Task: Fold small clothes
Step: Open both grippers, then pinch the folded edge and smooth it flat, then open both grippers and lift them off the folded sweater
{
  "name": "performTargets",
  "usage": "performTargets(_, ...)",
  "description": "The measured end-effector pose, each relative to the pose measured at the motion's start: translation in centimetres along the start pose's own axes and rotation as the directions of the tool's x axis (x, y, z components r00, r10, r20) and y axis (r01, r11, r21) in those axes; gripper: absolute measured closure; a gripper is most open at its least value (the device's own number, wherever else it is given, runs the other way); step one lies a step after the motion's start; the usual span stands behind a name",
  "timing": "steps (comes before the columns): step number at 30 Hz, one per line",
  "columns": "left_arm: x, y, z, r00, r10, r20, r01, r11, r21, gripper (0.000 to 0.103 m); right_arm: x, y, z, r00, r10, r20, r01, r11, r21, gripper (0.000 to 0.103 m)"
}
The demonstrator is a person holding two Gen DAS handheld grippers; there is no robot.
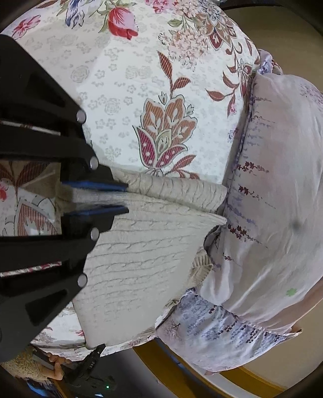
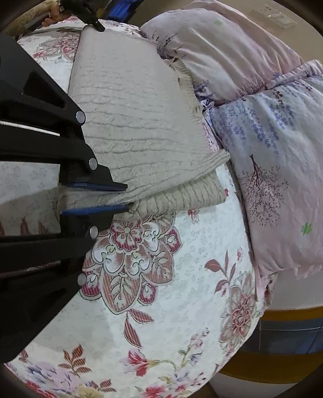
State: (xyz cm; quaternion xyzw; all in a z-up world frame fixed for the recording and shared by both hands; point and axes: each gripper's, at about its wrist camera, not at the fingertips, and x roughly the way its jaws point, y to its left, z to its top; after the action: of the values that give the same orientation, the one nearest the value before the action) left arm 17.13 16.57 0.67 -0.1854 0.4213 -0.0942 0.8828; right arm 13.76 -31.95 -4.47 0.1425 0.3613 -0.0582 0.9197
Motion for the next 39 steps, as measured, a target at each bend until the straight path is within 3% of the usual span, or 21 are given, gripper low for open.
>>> performTargets(1, -0.2, -0.1, 0.1, 1.000, -0.007, 0.003, 0.007, 1.000, -0.002, 0.077, -0.3, 0.2, 0.1, 1.000, -0.007, 0.007, 0.007, 1.000, -0.004, 0.077)
performTargets(3, -0.9, -0.6, 0.3, 0.999, -0.004, 0.036, 0.004, 1.000, -0.001, 0.059, -1.2, 1.1, 0.3, 0.999, -0.009, 0.051, 0.010, 1.000, -0.027, 0.061)
performTargets(5, -1.7, -1.6, 0.4, 0.995, 0.031, 0.092, -0.034, 0.999, 0.029, 0.046, -1.9, 2.6, 0.6, 0.996, -0.001, 0.090, 0.008, 0.997, -0.082, 0.059)
performTargets(10, -1.7, -4.8, 0.4, 0.994, 0.000, 0.111, -0.015, 0.991, 0.133, 0.036, -1.2, 5.8, 0.8, 0.997, 0.039, 0.073, -0.024, 0.979, -0.200, 0.059)
performTargets(15, 0.9, -5.6, -0.4, 0.999, 0.032, 0.014, -0.034, 0.983, 0.180, 0.035, 2.0, 5.7, -0.3, 0.999, 0.007, -0.050, -0.017, 0.978, -0.208, 0.056)
performTargets(21, 1.9, -5.6, -1.2, 0.999, 0.050, -0.004, -0.048, 0.975, 0.219, 0.030, 1.5, 5.5, -1.5, 0.999, 0.009, -0.032, -0.017, 0.969, -0.246, 0.055)
performTargets(23, 1.6, -5.6, -1.0, 0.999, 0.036, 0.000, -0.035, 0.979, 0.199, 0.030, 1.4, 5.7, -1.3, 0.999, -0.001, -0.050, -0.010, 0.974, -0.228, 0.055)
performTargets(27, 0.1, -4.2, 0.3, 0.998, -0.037, 0.048, 0.032, 0.995, 0.093, 0.029, 0.8, 6.5, 0.6, 0.997, 0.080, -0.020, -0.082, 0.979, -0.185, 0.055)
performTargets(34, -0.2, -1.6, 2.7, 0.996, -0.050, 0.073, 0.055, 0.996, -0.072, 0.027, 4.4, 7.7, 6.4, 0.981, 0.192, -0.017, -0.193, 0.978, -0.079, 0.051)
performTargets(39, 0.7, -0.8, 3.5, 0.997, -0.047, 0.063, 0.054, 0.991, -0.121, 0.026, 8.1, 4.4, 9.0, 0.987, 0.156, -0.048, -0.149, 0.982, 0.120, 0.051)
